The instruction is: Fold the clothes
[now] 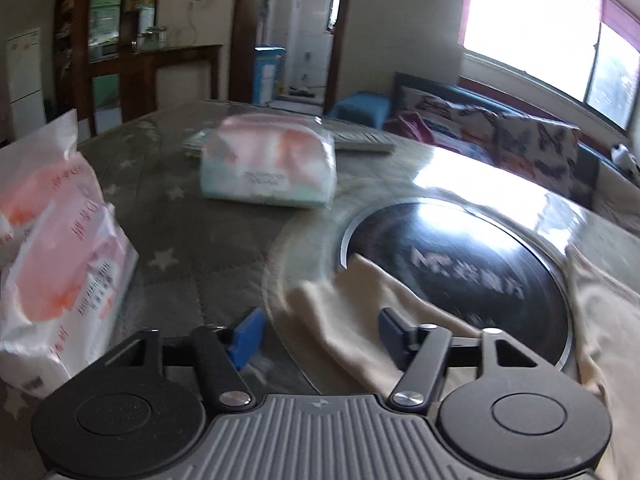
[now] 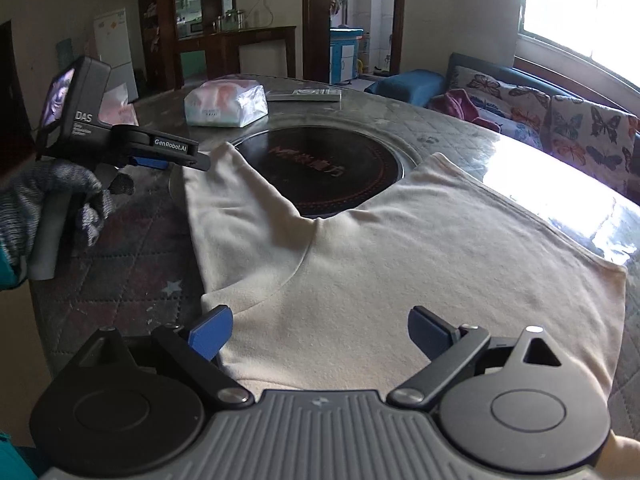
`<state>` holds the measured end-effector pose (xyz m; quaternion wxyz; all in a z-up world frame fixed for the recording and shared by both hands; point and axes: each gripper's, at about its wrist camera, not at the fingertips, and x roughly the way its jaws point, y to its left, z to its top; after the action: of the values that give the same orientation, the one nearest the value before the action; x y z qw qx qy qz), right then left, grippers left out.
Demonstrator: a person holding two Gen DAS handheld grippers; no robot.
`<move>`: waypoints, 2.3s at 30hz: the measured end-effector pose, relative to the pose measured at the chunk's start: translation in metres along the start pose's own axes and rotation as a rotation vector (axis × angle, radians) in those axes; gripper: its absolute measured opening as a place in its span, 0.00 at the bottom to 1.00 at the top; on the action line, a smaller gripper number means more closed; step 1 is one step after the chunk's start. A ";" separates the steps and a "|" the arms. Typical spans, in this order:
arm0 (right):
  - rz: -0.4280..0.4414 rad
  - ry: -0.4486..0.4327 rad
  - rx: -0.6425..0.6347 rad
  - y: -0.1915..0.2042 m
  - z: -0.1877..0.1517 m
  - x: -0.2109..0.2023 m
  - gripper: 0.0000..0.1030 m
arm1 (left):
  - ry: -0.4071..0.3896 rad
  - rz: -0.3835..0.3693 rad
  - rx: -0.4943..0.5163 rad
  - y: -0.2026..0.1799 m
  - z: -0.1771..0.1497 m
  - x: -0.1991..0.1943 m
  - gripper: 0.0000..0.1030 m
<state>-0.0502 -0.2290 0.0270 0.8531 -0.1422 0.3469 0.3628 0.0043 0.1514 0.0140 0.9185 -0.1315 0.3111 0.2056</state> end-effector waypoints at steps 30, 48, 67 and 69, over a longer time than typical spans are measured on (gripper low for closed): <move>-0.094 -0.073 0.225 -0.065 -0.021 -0.050 0.78 | -0.143 -0.588 0.095 -0.124 0.051 -0.103 0.05; -0.265 -0.117 0.473 -0.136 -0.084 -0.107 0.72 | 0.040 -0.909 0.405 -0.244 -0.064 -0.144 0.08; -0.158 -0.023 0.402 -0.117 -0.077 -0.065 0.42 | 0.027 -0.577 0.520 -0.110 -0.067 -0.118 0.34; -0.166 -0.018 0.387 -0.116 -0.077 -0.064 0.39 | 0.036 -0.575 0.540 -0.105 -0.071 -0.117 0.34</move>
<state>-0.0366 -0.3809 0.0152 0.8945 -0.0006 0.3898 0.2191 -0.0691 -0.0017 0.0440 0.9345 0.0293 0.3205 -0.1518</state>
